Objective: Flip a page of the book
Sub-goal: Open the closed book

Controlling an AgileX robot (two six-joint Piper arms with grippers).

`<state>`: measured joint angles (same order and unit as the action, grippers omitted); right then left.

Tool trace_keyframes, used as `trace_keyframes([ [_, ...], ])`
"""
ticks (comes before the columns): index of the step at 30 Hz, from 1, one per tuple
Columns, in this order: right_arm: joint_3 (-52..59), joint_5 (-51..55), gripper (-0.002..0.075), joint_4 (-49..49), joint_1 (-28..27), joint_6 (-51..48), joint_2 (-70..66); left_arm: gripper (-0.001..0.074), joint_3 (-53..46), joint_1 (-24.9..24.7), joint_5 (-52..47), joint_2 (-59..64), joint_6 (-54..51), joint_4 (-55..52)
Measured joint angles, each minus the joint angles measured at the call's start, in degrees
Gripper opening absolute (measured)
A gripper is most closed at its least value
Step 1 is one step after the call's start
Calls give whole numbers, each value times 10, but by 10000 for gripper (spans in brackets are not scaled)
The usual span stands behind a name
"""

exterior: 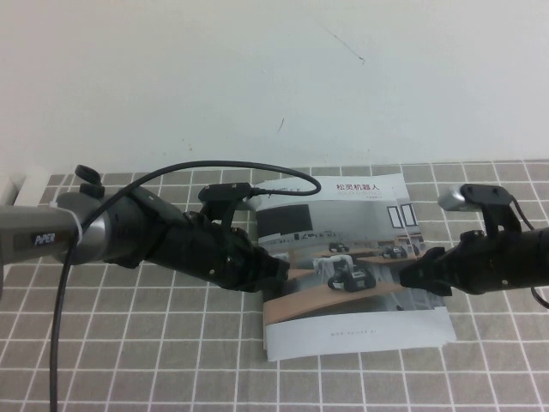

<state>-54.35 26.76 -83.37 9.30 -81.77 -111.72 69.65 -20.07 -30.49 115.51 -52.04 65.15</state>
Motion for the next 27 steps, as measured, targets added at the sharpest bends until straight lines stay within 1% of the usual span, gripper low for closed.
trace_keyframes([
  [4, 0, 53, 367, -68, -2, -62, -1, -4, 0, 0, 7, 0, 0, -2],
  [10, 0, 131, 367, -130, -2, -108, -1, -4, 0, 3, 9, 1, -1, -8],
  [21, 0, 211, 367, -149, -2, -148, -1, -4, 0, 3, 10, 1, -2, -8],
  [24, 0, 208, 367, -149, -2, -150, -1, -4, 0, 3, 10, 1, -2, -8],
  [27, 0, 175, 367, -149, -2, -140, -1, -4, 0, 3, 10, 1, -2, -8],
])
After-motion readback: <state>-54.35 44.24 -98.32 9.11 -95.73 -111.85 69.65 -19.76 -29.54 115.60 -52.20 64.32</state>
